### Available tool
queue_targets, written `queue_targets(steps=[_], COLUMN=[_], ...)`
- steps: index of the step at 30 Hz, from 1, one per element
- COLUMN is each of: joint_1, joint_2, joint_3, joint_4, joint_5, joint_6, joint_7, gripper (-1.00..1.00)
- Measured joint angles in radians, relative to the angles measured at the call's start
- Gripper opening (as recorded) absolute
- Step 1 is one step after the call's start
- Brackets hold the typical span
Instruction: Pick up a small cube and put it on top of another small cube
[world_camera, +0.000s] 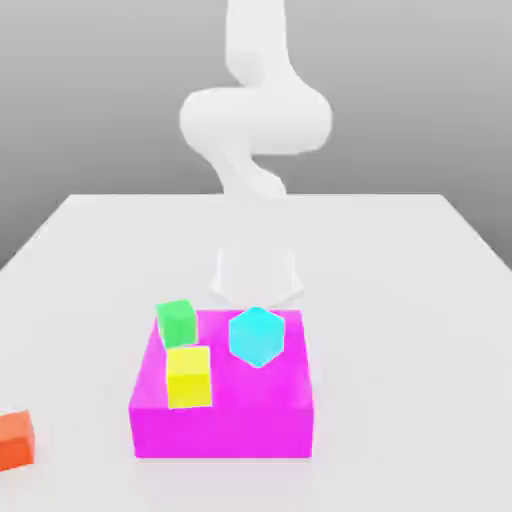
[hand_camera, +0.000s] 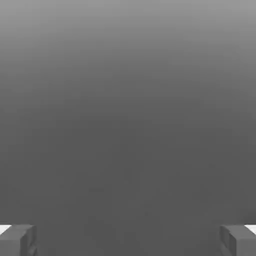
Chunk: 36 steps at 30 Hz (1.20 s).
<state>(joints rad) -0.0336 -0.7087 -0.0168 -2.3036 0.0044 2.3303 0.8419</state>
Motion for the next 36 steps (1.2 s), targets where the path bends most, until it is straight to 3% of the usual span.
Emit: queue_targets(steps=[15,27,32,33,36], joint_1=[-0.182,-0.339,-0.399,-0.41,-0.41], joint_2=[0.549,0.99,1.173,1.202,1.202], joint_3=[-0.131,-0.218,-0.175,-0.162,-0.162], joint_4=[-0.021,-0.036,-0.008,-0.002,-0.002], joint_5=[0.043,0.153,0.226,0.237,0.237], joint_6=[0.18,0.318,0.431,0.453,0.453], joint_7=[0.242,0.379,0.353,0.345,0.346], gripper=[0.0,0.0,0.0,-1.0,-1.0])
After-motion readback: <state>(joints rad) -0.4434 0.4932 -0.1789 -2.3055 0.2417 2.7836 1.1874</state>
